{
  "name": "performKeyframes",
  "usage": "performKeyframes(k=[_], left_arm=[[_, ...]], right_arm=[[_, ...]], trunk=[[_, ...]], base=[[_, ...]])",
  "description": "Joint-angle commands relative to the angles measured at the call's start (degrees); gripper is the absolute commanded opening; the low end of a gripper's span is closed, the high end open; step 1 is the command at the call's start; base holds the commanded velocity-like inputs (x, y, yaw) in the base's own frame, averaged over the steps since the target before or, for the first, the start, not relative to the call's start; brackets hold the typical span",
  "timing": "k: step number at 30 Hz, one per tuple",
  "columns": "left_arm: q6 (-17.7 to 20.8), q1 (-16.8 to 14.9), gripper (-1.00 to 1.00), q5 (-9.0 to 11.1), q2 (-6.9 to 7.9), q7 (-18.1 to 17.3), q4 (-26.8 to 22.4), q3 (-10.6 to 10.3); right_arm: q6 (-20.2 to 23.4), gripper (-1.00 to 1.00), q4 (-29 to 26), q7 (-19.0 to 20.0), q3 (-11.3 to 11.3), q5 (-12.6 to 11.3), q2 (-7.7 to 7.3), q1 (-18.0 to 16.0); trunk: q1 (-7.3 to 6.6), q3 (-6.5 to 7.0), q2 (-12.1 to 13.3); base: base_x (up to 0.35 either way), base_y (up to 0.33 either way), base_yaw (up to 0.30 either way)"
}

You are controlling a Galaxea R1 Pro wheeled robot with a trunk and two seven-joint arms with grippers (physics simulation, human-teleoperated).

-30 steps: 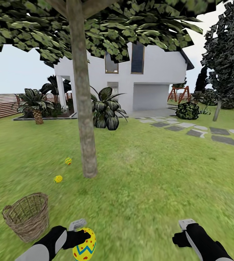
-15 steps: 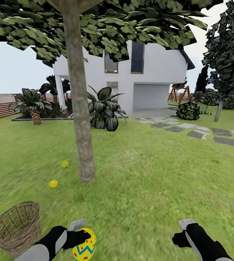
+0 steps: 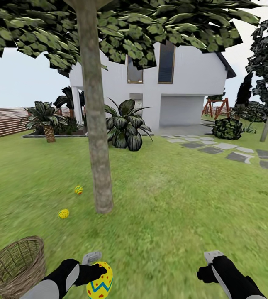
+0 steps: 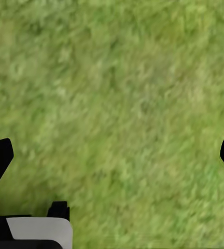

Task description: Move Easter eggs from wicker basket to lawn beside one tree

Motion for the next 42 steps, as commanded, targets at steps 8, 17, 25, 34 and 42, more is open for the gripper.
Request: performKeyframes(k=[8, 17, 25, 34, 42], left_arm=[[0.2, 0.0, -1.00, -0.7, -0.22, -0.3, 1.8, 0.4], [0.2, 0.0, -1.00, -0.6, -0.23, -0.3, 1.9, 0.4], [0.2, 0.0, -1.00, -0.6, -0.23, -0.3, 1.8, 0.4], [0.2, 0.0, -1.00, -0.6, -0.26, -0.4, 1.9, 0.4], [0.2, 0.0, -1.00, -0.6, -0.91, -0.4, 2.3, 0.4]], right_arm=[[0.3, 1.00, 0.0, 0.4, 0.2, 0.4, 0.01, 0.0], [0.3, 1.00, 0.0, 0.4, 0.2, 0.4, 0.02, 0.0], [0.4, 1.00, 0.0, 0.4, 0.2, 0.5, 0.02, 0.0], [0.5, 1.00, 0.0, 0.5, 0.1, 0.5, -0.06, 0.0], [0.5, 1.00, 0.0, 0.5, 0.1, 0.5, 0.01, 0.0]], trunk=[[0.05, -0.03, 0.0], [0.05, -0.03, 0.0], [0.05, -0.03, 0.0], [0.05, -0.03, 0.0], [0.05, -0.03, 0.0]], base=[[0.233, -0.220, 0.295], [0.162, -0.272, 0.295], [0.156, -0.275, 0.295], [0.235, -0.230, 0.149], [0.266, -0.204, 0.001]])
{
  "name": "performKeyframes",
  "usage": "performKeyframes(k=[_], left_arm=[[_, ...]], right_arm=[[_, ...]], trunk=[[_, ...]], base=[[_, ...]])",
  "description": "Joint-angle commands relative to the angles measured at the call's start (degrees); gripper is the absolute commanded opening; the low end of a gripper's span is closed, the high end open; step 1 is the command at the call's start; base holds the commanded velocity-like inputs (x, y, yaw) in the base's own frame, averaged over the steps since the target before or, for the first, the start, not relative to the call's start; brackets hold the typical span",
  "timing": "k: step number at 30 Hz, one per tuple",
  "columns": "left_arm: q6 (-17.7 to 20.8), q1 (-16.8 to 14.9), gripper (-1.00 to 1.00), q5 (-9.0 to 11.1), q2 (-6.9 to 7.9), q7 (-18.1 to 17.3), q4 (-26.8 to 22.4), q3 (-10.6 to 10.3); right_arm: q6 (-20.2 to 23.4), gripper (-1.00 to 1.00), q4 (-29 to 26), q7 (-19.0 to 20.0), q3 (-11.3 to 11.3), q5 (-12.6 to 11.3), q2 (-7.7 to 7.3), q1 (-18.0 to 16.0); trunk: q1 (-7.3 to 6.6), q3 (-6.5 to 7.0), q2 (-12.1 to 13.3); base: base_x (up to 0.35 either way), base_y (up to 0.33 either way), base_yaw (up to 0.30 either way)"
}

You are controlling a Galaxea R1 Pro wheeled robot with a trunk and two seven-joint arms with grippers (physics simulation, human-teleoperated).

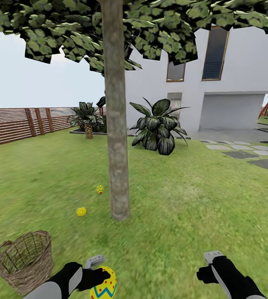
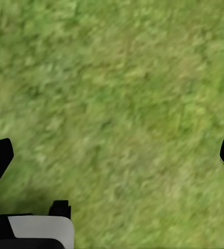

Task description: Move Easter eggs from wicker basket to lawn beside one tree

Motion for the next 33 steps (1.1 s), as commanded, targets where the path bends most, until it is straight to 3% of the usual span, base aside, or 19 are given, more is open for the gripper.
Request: performKeyframes(k=[1, 9, 14, 17, 19, 21, 33], left_arm=[[0.4, 0.0, -1.00, -0.6, -0.14, -0.3, 0.3, 0.5], [0.3, 0.0, -1.00, -0.6, -0.51, -0.3, 1.0, 0.5], [0.3, 0.0, -1.00, -0.5, 0.08, -0.3, 0.5, 0.7], [0.4, 0.0, -1.00, -0.3, 1.97, -0.4, 0.1, 0.9], [0.7, 0.0, -1.00, -0.1, 5.01, -0.8, -1.6, 0.9], [1.1, 0.0, -1.00, 0.0, 6.51, -1.0, -3.9, 1.0], [1.2, 0.0, -1.00, -0.3, 5.94, -0.6, -3.8, 0.7]], right_arm=[[0.3, 1.00, -0.1, 0.4, 0.2, 0.5, -0.05, 0.0], [0.3, 1.00, -0.1, 0.4, 0.3, 0.5, -0.05, 0.0], [0.3, 1.00, -0.1, 0.4, 0.3, 0.5, -0.05, 0.0], [0.3, 1.00, -0.1, 0.5, 0.1, 0.3, -0.22, 0.0], [0.3, 1.00, -0.1, 0.8, -0.1, -0.1, -0.74, 0.0], [0.3, 1.00, -0.2, 0.9, -0.2, -0.2, -0.78, 0.0], [0.3, 1.00, -0.2, 0.9, -0.2, -0.2, -0.84, 0.0]], trunk=[[0.05, -0.03, 0.0], [0.05, -0.03, 0.0], [0.05, -0.03, 0.0], [0.05, -0.03, 0.0], [0.05, -0.03, 0.0], [0.05, -0.03, 0.0], [0.05, -0.03, 0.0]], base=[[0.267, -0.204, 0.000], [0.266, -0.204, 0.000], [0.286, -0.178, 0.000], [0.320, -0.053, 0.000], [0.324, -0.007, 0.000], [0.324, -0.002, 0.000], [0.323, 0.000, 0.000]])
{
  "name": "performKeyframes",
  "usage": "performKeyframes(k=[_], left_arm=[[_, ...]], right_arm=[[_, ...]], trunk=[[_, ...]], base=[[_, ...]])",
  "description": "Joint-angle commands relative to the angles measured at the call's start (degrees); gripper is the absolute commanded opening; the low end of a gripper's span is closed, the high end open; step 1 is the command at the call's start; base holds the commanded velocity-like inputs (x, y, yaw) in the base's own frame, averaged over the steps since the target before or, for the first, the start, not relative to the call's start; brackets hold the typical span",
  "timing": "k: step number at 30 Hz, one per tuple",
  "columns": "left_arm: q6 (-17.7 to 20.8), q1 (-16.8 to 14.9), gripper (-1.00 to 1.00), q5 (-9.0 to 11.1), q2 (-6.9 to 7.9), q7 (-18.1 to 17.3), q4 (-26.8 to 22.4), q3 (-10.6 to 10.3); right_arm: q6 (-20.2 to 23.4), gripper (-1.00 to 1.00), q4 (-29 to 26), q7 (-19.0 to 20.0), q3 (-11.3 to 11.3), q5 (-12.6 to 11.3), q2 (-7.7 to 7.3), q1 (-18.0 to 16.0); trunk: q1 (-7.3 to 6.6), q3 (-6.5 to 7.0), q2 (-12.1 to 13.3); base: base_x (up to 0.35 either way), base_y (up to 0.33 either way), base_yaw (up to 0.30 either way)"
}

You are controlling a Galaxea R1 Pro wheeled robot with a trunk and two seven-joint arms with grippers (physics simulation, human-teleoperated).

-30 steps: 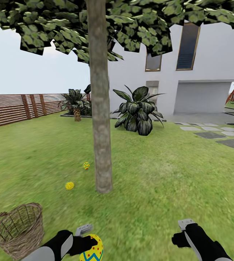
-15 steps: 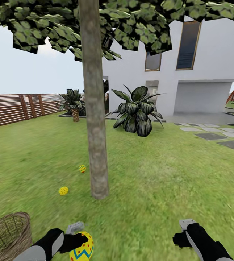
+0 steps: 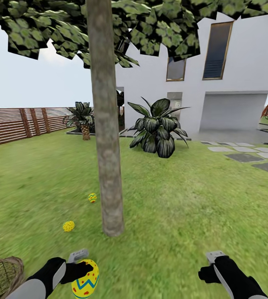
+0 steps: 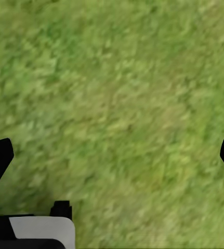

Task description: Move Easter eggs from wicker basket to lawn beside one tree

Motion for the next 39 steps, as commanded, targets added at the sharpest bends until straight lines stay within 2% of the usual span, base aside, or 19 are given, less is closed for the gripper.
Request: performKeyframes(k=[1, 14, 30, 39], left_arm=[[0.3, 0.0, -1.00, -0.6, -0.03, -0.4, -0.1, 0.5], [0.0, 0.0, -1.00, -0.4, -0.01, -0.5, -0.2, 0.7], [0.0, 0.0, -1.00, -0.3, 0.10, -0.3, -0.7, 0.9], [0.0, 0.0, -1.00, -0.3, -0.06, -0.3, -0.4, 0.8]], right_arm=[[0.3, 1.00, -0.1, 0.4, 0.2, 0.5, -0.05, 0.0], [0.3, 1.00, 0.0, 0.3, 0.3, 0.5, 0.13, 0.0], [0.2, 1.00, 0.0, 0.1, 0.3, 0.9, 0.54, 0.0], [0.1, 1.00, 0.0, 0.2, 0.2, 0.5, 0.08, 0.0]], trunk=[[0.06, -0.02, 0.0], [0.06, -0.02, 0.0], [3.57, -2.90, -6.5], [5.55, -4.51, -10.1]], base=[[0.323, 0.000, 0.000], [0.284, 0.000, 0.000], [0.002, 0.000, 0.000], [0.000, 0.000, 0.000]])
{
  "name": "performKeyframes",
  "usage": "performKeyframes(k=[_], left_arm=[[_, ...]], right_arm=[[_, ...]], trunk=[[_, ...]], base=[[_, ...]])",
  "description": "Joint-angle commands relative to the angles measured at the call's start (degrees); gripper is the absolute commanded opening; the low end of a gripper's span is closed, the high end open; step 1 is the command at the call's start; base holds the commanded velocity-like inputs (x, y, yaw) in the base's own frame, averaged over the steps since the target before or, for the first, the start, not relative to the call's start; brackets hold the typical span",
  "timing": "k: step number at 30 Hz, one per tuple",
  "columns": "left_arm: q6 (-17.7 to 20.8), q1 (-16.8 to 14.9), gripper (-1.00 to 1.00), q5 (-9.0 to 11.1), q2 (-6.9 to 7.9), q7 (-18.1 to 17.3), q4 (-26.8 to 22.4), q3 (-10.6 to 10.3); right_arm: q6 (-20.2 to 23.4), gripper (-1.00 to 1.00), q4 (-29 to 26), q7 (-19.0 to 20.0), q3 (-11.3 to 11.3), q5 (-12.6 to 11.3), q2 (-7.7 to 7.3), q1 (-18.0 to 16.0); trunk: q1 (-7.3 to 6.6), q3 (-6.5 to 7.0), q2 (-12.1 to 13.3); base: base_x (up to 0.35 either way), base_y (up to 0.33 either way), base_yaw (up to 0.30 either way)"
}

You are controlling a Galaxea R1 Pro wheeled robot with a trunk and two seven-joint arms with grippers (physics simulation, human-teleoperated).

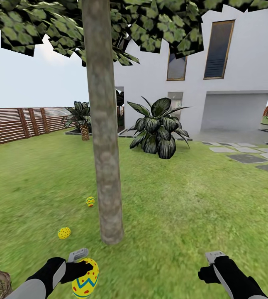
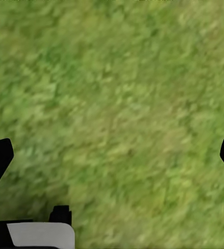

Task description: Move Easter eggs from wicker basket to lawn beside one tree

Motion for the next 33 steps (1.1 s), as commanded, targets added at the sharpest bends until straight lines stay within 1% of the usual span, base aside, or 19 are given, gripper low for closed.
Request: performKeyframes(k=[1, 30, 32, 33], left_arm=[[0.3, 0.0, -1.00, -0.6, -0.03, -0.4, -0.1, 0.5], [0.2, 0.0, -1.00, -0.7, -0.47, -0.3, 0.3, 0.5], [0.0, 0.0, -1.00, -0.7, -0.60, -0.3, 0.3, 0.5], [-0.1, 0.0, -1.00, -0.7, -0.66, -0.3, 0.3, 0.5]], right_arm=[[0.3, 1.00, -0.1, 0.4, 0.2, 0.5, -0.05, 0.0], [0.3, 1.00, -0.2, 0.3, 0.2, 0.5, 0.17, 0.0], [0.3, 1.00, -0.2, 0.3, 0.2, 0.6, 0.29, 0.0], [0.3, 1.00, -0.1, 0.3, 0.2, 0.6, 0.32, 0.0]], trunk=[[0.25, -0.24, -0.5], [6.62, -5.45, -12.1], [6.62, -5.45, -12.1], [6.84, -5.63, -12.5]], base=[[0.000, 0.000, 0.000], [0.000, 0.000, 0.000], [0.000, 0.000, 0.000], [0.000, 0.000, 0.000]])
